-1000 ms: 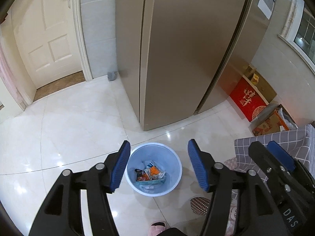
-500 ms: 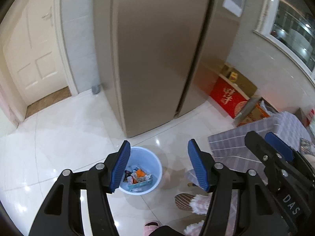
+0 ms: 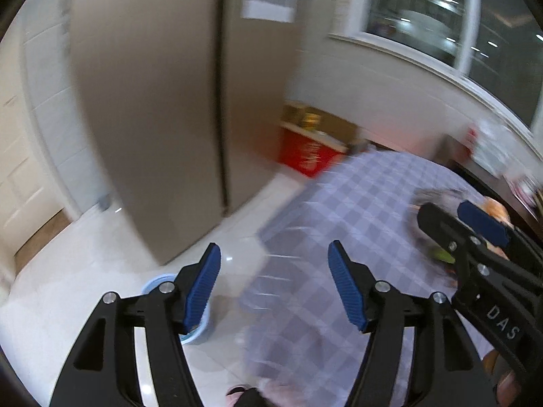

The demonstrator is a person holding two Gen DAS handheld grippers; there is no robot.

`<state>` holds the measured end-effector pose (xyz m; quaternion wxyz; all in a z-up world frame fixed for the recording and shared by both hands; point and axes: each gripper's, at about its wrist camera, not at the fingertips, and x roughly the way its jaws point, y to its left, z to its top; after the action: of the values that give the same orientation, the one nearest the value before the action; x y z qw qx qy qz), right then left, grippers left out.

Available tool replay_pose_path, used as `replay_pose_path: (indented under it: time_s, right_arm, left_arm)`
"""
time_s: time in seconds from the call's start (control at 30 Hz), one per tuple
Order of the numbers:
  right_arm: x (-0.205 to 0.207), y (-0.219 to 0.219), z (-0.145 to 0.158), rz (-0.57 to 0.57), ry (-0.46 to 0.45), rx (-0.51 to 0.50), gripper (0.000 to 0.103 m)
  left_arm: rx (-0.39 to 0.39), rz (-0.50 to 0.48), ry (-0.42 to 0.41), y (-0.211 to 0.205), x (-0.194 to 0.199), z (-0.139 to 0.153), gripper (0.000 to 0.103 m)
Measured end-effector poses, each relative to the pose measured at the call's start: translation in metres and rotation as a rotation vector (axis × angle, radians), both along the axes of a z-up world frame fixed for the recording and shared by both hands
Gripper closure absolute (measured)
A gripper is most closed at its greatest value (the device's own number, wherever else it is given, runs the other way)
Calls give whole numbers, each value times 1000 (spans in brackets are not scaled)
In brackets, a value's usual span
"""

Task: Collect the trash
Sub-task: 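Move both open tools back toward the remaining trash on the table, then grasp the folded newspaper with the left tool while the right tool grasps the yellow-patterned bag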

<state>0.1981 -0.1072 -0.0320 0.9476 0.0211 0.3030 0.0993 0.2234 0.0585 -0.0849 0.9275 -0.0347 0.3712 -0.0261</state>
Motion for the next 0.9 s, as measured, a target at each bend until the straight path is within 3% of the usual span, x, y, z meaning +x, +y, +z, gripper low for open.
replay_pose_path:
  time_s: [0.2, 0.33, 0.53, 0.77, 0.8, 0.9]
  right_arm:
    - [-21, -86, 3, -145, -29, -65, 34]
    - [-31, -133, -6, -218, -20, -52, 34]
    - [-38, -180, -17, -296, -6, -34, 33]
    - [-24, -200, -28, -296, 22, -23, 33]
    - [-21, -200, -29, -293, 27, -29, 33]
    - [-9, -198, -34, -284, 45, -49, 33]
  left_arm:
    - [52, -193, -25, -101, 0, -5, 34]
    - [71, -286, -7, -147, 6, -16, 34]
    - [106, -303, -5, -180, 20, -27, 34]
    - [173, -294, -25, -195, 37, -32, 35]
    - [176, -296, -27, -196, 40, -32, 37]
    - [170, -310, -12, -199, 47, -34, 55]
